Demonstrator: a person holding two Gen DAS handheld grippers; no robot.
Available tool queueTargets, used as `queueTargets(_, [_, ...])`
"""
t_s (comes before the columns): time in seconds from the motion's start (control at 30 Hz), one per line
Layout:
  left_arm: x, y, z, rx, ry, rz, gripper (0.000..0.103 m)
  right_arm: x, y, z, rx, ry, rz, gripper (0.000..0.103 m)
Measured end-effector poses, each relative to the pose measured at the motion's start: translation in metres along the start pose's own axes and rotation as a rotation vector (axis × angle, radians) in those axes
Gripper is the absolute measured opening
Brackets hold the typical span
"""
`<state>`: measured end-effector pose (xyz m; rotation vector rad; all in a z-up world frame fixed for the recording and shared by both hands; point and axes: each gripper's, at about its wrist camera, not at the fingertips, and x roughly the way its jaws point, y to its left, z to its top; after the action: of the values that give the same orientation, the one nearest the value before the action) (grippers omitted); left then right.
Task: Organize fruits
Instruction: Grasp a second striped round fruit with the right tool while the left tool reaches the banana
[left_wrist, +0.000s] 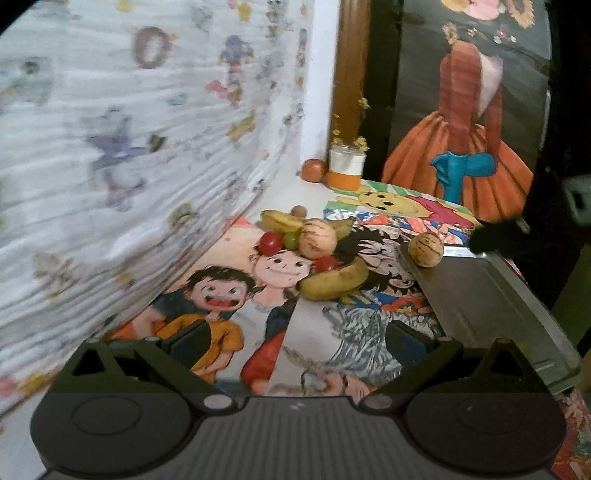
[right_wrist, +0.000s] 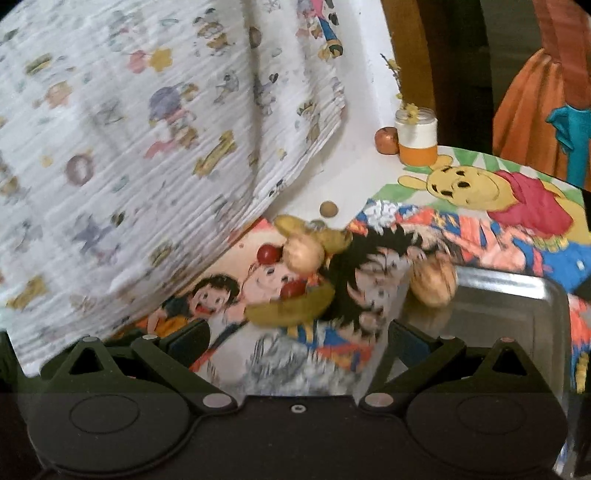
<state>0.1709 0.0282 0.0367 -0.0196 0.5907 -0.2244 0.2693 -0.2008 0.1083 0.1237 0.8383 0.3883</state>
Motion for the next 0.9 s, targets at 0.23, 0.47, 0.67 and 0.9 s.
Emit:
queueTargets(0.23, [0.045, -0.003, 0.018, 0.056, -0.027, -0.044, 0.103, 0.07, -0.009, 0.049, 0.003, 0.108, 0.009, 0.102])
queueTargets(0.47, [0.085, -0.004, 0.029, 0.099, -0.026, -0.106, 0.103, 0.131, -0.025, 0.06, 0.083, 0.159, 0.022, 0.098])
queueTargets(0.67, [0.114, -0.007, 0.032, 0.114, 0.023, -0.154, 0.103, 0.166, -0.026, 0.062, 0.12, 0.192, 0.055, 0.09])
queueTargets(0.9, [0.136, -0.006, 0.035, 0.106, 0.103, -0.202, 0.085, 0.189, -0.018, 0.059, 0.082, 0.209, 0.07, 0.082])
